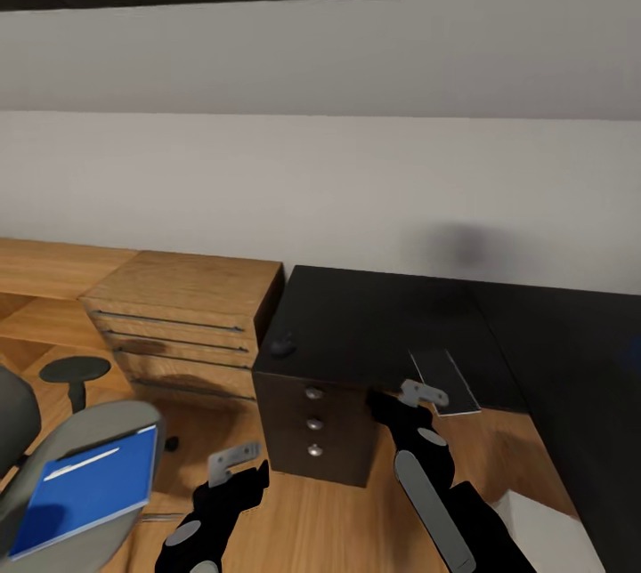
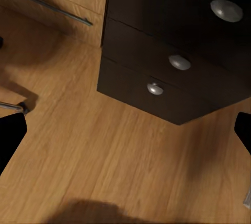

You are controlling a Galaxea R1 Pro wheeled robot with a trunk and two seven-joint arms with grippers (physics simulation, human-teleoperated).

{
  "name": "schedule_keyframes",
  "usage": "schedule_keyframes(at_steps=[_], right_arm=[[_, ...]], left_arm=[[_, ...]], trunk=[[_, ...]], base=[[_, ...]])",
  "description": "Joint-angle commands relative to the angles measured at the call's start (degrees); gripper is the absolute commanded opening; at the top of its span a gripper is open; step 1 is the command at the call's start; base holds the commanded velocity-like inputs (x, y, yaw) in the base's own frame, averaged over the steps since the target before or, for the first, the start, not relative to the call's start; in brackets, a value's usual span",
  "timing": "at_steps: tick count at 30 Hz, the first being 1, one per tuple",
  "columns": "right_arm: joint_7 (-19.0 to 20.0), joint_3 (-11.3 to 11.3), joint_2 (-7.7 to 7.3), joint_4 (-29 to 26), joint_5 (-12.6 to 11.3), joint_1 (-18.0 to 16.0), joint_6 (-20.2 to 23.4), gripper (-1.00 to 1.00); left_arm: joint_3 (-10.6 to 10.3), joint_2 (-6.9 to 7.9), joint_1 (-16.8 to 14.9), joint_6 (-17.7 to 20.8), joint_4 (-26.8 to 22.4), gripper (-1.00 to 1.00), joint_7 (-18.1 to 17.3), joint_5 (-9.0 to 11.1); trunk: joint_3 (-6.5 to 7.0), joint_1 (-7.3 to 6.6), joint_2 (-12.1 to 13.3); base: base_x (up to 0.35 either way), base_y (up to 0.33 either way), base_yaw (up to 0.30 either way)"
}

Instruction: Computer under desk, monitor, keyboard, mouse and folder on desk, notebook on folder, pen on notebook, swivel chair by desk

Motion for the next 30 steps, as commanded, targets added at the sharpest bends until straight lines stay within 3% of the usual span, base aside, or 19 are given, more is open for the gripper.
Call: schedule_keyframes(at_steps=[1, 11, 27, 30], right_arm=[[-0.4, 0.1, -0.01, 0.0, -0.3, -0.1, 0.2, 1.00], [-0.4, 0.2, 0.08, 0.2, -0.3, -0.1, 0.2, 1.00], [-0.4, 0.6, 0.13, 0.3, -0.3, -0.1, 0.2, 1.00], [-0.5, 2.3, 0.09, 0.3, -0.3, -0.1, 0.2, 1.00]], left_arm=[[-0.1, 0.05, -0.1, 0.2, -0.1, 1.00, 0.4, 0.2], [0.0, 0.05, -0.1, 0.3, 0.0, 1.00, 0.4, 0.4], [-0.2, 0.05, -0.1, 0.2, -0.1, 1.00, 0.3, 0.5], [-0.2, 0.05, -0.1, 0.3, 0.0, 1.00, 0.3, 0.5]], trunk=[[-0.07, 0.04, 0.0], [-0.07, 0.04, 0.0], [-0.41, 0.04, 0.0], [-0.58, 0.04, 0.0]], base=[[0.325, 0.000, 0.020], [0.284, 0.000, 0.175], [0.082, 0.000, 0.264], [0.308, 0.000, 0.221]])
